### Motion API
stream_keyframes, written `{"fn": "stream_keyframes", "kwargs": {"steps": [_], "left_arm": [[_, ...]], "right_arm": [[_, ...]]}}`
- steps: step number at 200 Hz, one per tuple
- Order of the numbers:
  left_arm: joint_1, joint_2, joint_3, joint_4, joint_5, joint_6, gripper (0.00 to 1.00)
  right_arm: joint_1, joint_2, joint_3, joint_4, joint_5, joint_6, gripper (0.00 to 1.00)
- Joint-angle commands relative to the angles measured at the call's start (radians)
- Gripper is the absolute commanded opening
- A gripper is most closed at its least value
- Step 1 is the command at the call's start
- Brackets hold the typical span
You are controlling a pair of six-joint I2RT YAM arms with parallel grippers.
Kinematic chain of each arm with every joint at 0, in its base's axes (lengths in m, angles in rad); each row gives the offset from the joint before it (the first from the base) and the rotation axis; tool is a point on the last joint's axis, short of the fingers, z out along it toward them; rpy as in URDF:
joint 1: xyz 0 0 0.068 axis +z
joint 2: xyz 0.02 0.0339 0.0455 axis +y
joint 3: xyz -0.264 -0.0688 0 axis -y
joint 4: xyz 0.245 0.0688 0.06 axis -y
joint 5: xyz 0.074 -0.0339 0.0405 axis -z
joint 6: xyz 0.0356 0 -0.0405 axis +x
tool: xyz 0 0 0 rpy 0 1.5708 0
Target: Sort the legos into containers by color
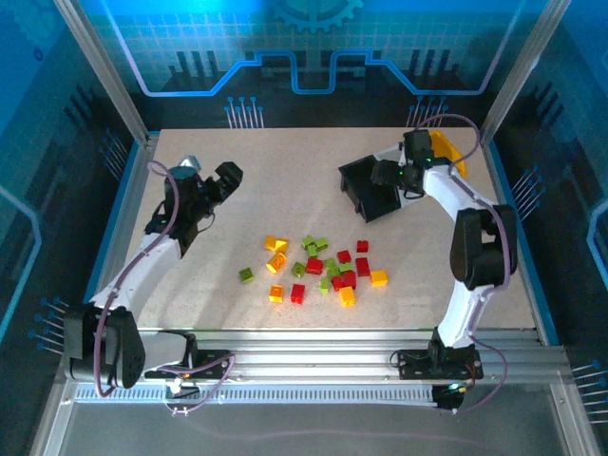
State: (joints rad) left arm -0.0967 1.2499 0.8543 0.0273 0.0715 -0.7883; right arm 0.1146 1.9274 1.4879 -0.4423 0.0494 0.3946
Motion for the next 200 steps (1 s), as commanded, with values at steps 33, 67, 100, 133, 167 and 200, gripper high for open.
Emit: {"fn": "stream_keyframes", "kwargs": {"steps": [33, 67, 100, 133, 167, 200], "left_arm": [[-0.028, 0.044, 0.031, -0.075, 0.127, -0.045, 0.96], [-0.031, 0.073, 0.017, -0.067, 0.167, -0.058, 0.94], [-0.031, 0.071, 0.0, -0.068, 0.195, -0.066, 0.93], [-0.031, 0.034, -0.02, -0.077, 0.208, -0.076, 0.94], [-0.032, -0.003, -0.027, -0.098, 0.224, -0.078, 0.94], [-0.031, -0.03, -0.032, -0.117, 0.226, -0.075, 0.95]], "right_arm": [[0.089, 0.123, 0.153, -0.156, 0.03, 0.023, 0.83], [0.197, 0.112, 0.148, -0.154, 0.098, 0.1, 0.7], [0.3, 0.162, 0.218, -0.21, 0.226, 0.166, 0.49], [0.35, 0.248, 0.316, -0.27, 0.252, 0.207, 0.36], [0.385, 0.343, 0.43, -0.342, 0.262, 0.209, 0.32], [0.399, 0.394, 0.485, -0.372, 0.256, 0.217, 0.18]]}}
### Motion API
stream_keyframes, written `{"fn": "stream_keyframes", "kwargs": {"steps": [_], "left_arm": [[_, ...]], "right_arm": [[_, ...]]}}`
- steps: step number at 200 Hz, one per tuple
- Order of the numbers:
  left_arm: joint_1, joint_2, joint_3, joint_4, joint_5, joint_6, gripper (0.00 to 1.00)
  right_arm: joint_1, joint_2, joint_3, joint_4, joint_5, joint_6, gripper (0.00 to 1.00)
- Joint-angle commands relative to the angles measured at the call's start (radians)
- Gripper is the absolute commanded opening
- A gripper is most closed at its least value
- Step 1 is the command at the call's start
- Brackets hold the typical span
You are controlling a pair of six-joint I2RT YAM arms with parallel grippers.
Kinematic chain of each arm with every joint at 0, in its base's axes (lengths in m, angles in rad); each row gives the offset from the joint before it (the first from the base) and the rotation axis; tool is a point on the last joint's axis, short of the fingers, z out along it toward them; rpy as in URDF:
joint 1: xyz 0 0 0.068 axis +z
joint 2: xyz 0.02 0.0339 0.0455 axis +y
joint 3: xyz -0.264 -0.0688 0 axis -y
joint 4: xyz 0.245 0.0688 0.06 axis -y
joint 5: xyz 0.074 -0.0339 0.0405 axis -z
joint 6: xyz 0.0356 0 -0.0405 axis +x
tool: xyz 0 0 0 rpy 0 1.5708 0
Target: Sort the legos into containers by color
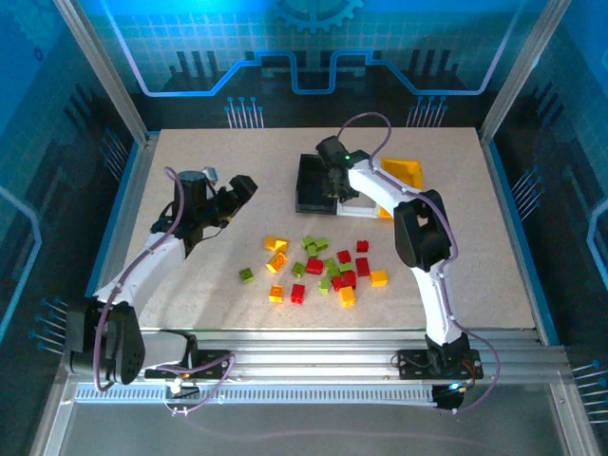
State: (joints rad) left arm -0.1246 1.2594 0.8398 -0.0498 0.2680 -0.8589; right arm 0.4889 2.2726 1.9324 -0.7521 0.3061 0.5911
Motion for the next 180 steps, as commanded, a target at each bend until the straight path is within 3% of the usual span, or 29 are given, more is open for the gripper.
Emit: {"fn": "stream_keyframes", "kwargs": {"steps": [1, 21, 126, 180], "left_arm": [[-0.004, -0.04, -0.018, -0.039, 0.03, -0.004, 0.95], [-0.004, -0.055, -0.018, -0.047, 0.031, -0.004, 0.95], [-0.001, -0.101, -0.024, -0.08, 0.023, -0.003, 0.97], [0.003, -0.118, -0.034, -0.096, 0.023, 0.0, 0.97]], "right_arm": [[0.025, 0.048, 0.04, -0.062, -0.001, 0.021, 0.18], [0.04, 0.048, 0.055, -0.072, 0.0, 0.03, 0.0], [0.221, 0.181, 0.276, -0.273, 0.087, 0.197, 0.0], [0.257, 0.21, 0.33, -0.318, 0.091, 0.226, 0.0]]}}
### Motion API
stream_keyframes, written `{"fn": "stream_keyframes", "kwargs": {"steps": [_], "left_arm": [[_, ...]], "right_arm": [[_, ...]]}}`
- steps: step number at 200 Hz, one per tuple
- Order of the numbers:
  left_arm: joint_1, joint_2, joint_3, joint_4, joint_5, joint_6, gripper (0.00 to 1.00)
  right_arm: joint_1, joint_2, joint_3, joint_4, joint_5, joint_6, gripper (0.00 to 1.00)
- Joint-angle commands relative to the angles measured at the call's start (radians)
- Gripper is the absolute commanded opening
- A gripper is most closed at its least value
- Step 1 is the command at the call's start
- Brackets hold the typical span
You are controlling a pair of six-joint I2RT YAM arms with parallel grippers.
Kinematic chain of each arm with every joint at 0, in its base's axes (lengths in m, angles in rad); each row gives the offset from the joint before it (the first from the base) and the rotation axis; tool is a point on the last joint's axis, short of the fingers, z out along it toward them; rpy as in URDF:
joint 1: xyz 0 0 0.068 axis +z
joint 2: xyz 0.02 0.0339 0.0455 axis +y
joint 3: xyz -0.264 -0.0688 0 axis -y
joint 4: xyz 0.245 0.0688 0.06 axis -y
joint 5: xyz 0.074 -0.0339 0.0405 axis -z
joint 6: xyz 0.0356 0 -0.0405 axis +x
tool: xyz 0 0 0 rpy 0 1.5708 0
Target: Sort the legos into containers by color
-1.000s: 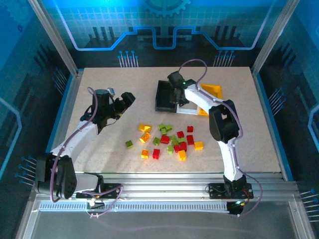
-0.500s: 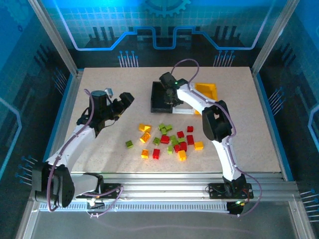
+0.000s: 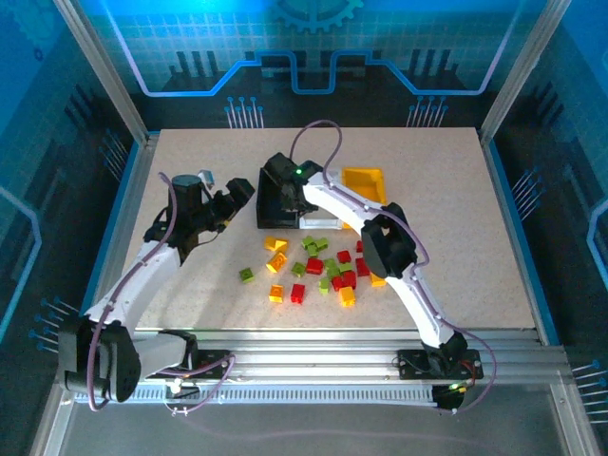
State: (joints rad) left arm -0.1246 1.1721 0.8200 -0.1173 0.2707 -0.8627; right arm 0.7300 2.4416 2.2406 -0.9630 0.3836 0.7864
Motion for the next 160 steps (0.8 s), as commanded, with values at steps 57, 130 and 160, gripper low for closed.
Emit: {"fn": "stream_keyframes", "kwargs": {"steps": [57, 130, 160], "left_arm": [[0.007, -0.036, -0.018, -0.029, 0.026, 0.004, 0.98], [0.013, -0.032, -0.023, -0.029, 0.027, 0.005, 0.99], [0.014, -0.025, -0.027, -0.022, 0.032, 0.001, 0.99]], "right_arm": [[0.034, 0.037, 0.002, -0.099, 0.017, 0.009, 0.0], [0.046, -0.006, -0.076, -0.072, 0.0, -0.055, 0.0], [0.048, -0.016, -0.087, -0.066, -0.006, -0.055, 0.06]]}}
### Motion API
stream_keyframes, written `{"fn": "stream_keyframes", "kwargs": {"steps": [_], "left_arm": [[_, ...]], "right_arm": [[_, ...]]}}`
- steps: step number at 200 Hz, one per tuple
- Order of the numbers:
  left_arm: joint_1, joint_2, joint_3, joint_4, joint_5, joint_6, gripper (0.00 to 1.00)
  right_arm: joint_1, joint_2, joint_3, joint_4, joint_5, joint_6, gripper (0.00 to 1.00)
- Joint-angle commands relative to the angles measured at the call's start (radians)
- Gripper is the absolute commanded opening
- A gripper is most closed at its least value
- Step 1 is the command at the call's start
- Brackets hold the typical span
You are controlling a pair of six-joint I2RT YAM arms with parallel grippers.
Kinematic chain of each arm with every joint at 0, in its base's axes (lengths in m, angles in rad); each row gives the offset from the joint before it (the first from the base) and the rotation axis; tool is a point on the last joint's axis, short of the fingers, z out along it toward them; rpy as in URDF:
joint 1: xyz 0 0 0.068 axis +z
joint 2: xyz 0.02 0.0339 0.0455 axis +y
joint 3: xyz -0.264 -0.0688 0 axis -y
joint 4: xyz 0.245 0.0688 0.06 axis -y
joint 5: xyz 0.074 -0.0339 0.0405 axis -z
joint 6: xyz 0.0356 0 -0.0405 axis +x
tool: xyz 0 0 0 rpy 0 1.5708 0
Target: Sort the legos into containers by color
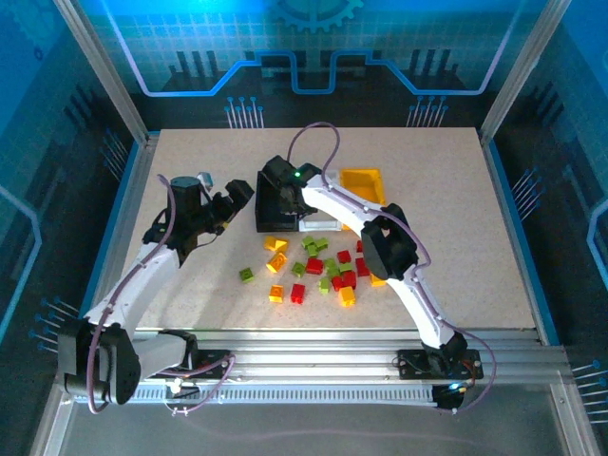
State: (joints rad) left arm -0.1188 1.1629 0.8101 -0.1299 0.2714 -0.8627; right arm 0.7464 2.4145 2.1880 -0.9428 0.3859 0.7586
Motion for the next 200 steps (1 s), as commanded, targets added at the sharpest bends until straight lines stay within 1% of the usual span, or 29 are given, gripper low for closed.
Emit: {"fn": "stream_keyframes", "kwargs": {"steps": [1, 15, 33, 79, 107, 109, 131, 155, 171, 186, 200], "left_arm": [[0.008, -0.016, -0.017, -0.01, 0.031, 0.001, 0.99], [0.01, -0.014, -0.016, -0.009, 0.032, -0.002, 0.99], [0.009, -0.012, -0.015, -0.005, 0.037, -0.005, 0.99], [0.008, -0.008, 0.006, -0.01, 0.044, -0.008, 0.99], [0.01, -0.022, 0.026, -0.02, 0.045, -0.001, 0.99], [0.009, -0.023, 0.028, -0.021, 0.045, 0.0, 0.99], [0.007, -0.03, 0.045, -0.037, 0.043, 0.015, 0.99], [0.004, -0.039, 0.049, -0.04, 0.042, 0.024, 0.99], [0.001, -0.043, 0.041, -0.038, 0.04, 0.025, 0.99], [-0.004, -0.043, 0.025, -0.028, 0.044, 0.018, 0.99], [-0.008, -0.043, 0.005, -0.017, 0.043, 0.011, 0.99]], "right_arm": [[0.031, 0.011, -0.034, -0.086, -0.009, -0.026, 0.07], [0.031, 0.012, -0.024, -0.083, -0.007, -0.025, 0.2], [0.03, 0.014, 0.004, -0.085, -0.005, -0.027, 0.32], [0.008, -0.006, 0.101, -0.087, -0.004, -0.034, 0.48], [0.005, -0.083, 0.08, -0.052, 0.021, -0.051, 0.58], [0.005, -0.108, 0.075, -0.048, 0.023, -0.052, 0.59], [0.007, -0.252, -0.07, 0.029, 0.02, -0.052, 0.63], [0.003, -0.455, -0.345, 0.133, 0.012, -0.046, 0.68], [-0.007, -0.577, -0.514, 0.154, 0.021, -0.043, 0.74], [-0.031, -0.673, -0.677, 0.163, 0.021, -0.042, 0.78], [-0.071, -0.741, -0.815, 0.175, -0.008, -0.041, 0.78]]}}
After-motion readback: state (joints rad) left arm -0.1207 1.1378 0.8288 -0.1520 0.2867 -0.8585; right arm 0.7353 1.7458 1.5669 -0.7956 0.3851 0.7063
